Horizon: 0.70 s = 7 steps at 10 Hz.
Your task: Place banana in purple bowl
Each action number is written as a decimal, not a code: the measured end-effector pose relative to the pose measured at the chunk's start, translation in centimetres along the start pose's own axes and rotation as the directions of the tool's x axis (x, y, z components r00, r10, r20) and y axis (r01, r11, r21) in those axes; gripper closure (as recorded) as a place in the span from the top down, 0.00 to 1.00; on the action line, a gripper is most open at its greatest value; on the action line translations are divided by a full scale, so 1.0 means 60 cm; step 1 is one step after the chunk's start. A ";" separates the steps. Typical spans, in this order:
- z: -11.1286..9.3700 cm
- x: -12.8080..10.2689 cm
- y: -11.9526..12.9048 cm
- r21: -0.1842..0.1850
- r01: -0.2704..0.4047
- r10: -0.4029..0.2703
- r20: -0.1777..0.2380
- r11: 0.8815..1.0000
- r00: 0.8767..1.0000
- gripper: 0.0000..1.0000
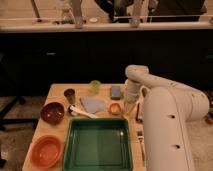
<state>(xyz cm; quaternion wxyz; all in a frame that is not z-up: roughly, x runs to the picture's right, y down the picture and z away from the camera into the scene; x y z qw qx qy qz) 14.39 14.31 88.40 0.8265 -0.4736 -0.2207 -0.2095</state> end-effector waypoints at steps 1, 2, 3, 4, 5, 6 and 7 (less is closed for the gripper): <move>-0.004 -0.003 0.002 0.003 0.004 -0.004 -0.003 1.000 1.000 0.00; -0.009 -0.006 0.003 0.007 0.008 -0.008 -0.007 1.000 1.000 0.00; -0.015 -0.010 0.004 0.013 0.013 -0.013 -0.010 1.000 1.000 0.00; -0.022 -0.014 0.006 0.022 0.018 -0.018 -0.015 1.000 1.000 0.00; -0.028 -0.017 0.008 0.028 0.020 -0.019 -0.020 0.999 1.000 0.00; -0.035 -0.020 0.008 0.037 0.021 -0.020 -0.025 0.999 0.999 0.00; -0.043 -0.025 0.010 0.048 0.025 -0.023 -0.033 0.999 0.999 0.00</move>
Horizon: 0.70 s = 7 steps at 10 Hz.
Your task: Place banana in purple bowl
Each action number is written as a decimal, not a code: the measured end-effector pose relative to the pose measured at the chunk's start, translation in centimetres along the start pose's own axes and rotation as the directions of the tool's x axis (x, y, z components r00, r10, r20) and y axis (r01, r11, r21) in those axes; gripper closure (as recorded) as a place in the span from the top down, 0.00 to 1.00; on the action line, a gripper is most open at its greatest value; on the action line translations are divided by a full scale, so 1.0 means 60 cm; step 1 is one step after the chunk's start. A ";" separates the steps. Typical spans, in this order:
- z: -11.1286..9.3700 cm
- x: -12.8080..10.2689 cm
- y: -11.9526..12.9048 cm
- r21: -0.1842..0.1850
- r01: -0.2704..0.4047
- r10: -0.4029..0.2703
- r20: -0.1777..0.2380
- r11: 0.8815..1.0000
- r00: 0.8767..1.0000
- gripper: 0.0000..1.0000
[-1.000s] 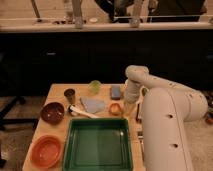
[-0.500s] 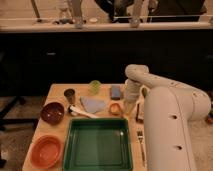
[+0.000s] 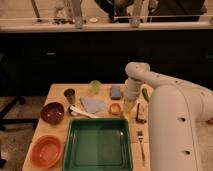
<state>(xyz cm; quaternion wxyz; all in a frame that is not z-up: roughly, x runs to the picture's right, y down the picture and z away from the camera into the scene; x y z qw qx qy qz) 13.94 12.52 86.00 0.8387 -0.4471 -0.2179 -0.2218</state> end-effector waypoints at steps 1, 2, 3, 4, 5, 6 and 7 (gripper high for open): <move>-0.005 -0.003 0.000 0.006 0.003 -0.003 -0.005 1.000 1.000 0.00; -0.011 -0.007 0.000 0.013 0.010 -0.010 -0.012 1.000 1.000 0.00; -0.018 -0.014 -0.001 0.023 0.020 -0.019 -0.020 1.000 1.000 0.00; -0.029 -0.021 -0.003 0.034 0.030 -0.029 -0.029 0.999 0.999 0.00; -0.037 -0.024 -0.005 0.044 0.036 -0.034 -0.037 0.998 0.999 0.00; -0.045 -0.028 -0.011 0.056 0.044 -0.041 -0.047 0.997 0.998 0.00; -0.050 -0.030 -0.016 0.065 0.050 -0.046 -0.054 0.997 0.997 0.00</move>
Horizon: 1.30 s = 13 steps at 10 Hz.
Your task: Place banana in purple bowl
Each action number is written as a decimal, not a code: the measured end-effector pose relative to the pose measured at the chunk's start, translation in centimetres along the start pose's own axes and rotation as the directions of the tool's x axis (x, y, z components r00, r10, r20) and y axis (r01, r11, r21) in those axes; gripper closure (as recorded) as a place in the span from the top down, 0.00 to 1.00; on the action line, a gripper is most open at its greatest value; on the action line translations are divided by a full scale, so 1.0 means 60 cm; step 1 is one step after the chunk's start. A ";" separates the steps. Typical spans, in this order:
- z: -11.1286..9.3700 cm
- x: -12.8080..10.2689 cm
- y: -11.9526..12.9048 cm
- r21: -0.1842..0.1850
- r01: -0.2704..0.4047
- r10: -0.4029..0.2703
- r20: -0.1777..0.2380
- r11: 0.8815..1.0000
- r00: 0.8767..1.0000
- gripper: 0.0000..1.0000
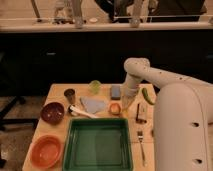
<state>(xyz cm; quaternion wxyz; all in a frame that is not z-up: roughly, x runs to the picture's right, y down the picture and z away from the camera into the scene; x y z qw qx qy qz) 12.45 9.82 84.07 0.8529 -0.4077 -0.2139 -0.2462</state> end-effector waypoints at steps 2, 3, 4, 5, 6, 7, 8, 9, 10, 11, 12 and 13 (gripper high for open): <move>-0.014 -0.002 -0.012 0.020 0.009 -0.009 -0.012 1.000 1.000 0.00; -0.021 -0.005 -0.020 0.032 0.016 -0.016 -0.018 0.999 1.000 0.00; -0.028 -0.007 -0.027 0.042 0.023 -0.022 -0.022 0.999 1.000 0.00; -0.034 -0.008 -0.032 0.051 0.029 -0.027 -0.026 0.998 0.999 0.00; -0.042 -0.010 -0.037 0.061 0.035 -0.033 -0.032 0.998 0.999 0.00; -0.050 -0.012 -0.042 0.072 0.041 -0.038 -0.037 0.997 0.999 0.00; -0.055 -0.014 -0.044 0.078 0.045 -0.042 -0.040 0.996 0.998 0.00; -0.061 -0.017 -0.049 0.086 0.051 -0.047 -0.045 0.995 0.998 0.00; -0.068 -0.025 -0.054 0.093 0.060 -0.056 -0.050 0.994 0.997 0.00; -0.075 -0.032 -0.058 0.097 0.069 -0.064 -0.054 0.993 0.996 0.00; -0.081 -0.042 -0.061 0.100 0.080 -0.075 -0.056 0.992 0.996 0.00; -0.087 -0.055 -0.065 0.106 0.092 -0.086 -0.057 0.990 0.995 0.00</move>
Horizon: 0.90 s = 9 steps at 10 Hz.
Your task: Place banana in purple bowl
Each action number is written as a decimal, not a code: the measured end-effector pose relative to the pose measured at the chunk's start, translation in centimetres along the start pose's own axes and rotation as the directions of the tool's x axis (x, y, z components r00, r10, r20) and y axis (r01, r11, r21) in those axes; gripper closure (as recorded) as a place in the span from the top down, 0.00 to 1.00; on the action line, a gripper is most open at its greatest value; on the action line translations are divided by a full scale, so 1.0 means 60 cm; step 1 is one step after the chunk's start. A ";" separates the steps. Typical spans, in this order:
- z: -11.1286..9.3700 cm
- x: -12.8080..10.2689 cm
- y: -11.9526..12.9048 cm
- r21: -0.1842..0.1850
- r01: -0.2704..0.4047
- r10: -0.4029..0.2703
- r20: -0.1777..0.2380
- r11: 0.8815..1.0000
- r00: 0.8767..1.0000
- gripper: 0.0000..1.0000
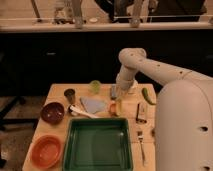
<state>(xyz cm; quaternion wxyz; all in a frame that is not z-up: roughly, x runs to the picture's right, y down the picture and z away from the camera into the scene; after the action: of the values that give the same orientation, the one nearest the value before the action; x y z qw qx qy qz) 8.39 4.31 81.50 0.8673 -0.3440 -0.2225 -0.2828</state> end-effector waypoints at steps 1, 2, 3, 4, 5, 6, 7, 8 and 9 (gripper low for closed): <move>-0.006 -0.012 -0.005 0.004 0.010 -0.010 0.001 1.000 1.000 0.00; -0.010 -0.027 -0.012 0.007 0.019 -0.019 0.008 1.000 1.000 0.00; -0.015 -0.047 -0.023 0.019 0.031 -0.032 0.026 0.999 0.999 0.00; -0.022 -0.060 -0.023 0.034 0.040 -0.042 0.058 0.999 0.997 0.00; -0.030 -0.067 -0.018 0.049 0.046 -0.050 0.083 0.998 0.995 0.00; -0.035 -0.077 -0.017 0.058 0.056 -0.062 0.104 0.997 0.993 0.00; -0.040 -0.100 -0.026 0.082 0.081 -0.092 0.138 0.993 0.986 0.00; -0.044 -0.107 -0.023 0.085 0.088 -0.101 0.150 0.992 0.984 0.00; -0.044 -0.106 -0.022 0.085 0.087 -0.099 0.150 0.993 0.984 0.00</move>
<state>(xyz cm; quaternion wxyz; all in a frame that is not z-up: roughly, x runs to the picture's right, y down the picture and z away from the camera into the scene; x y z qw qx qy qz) 3.36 3.76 76.67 0.8461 -0.3199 -0.3153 -0.2868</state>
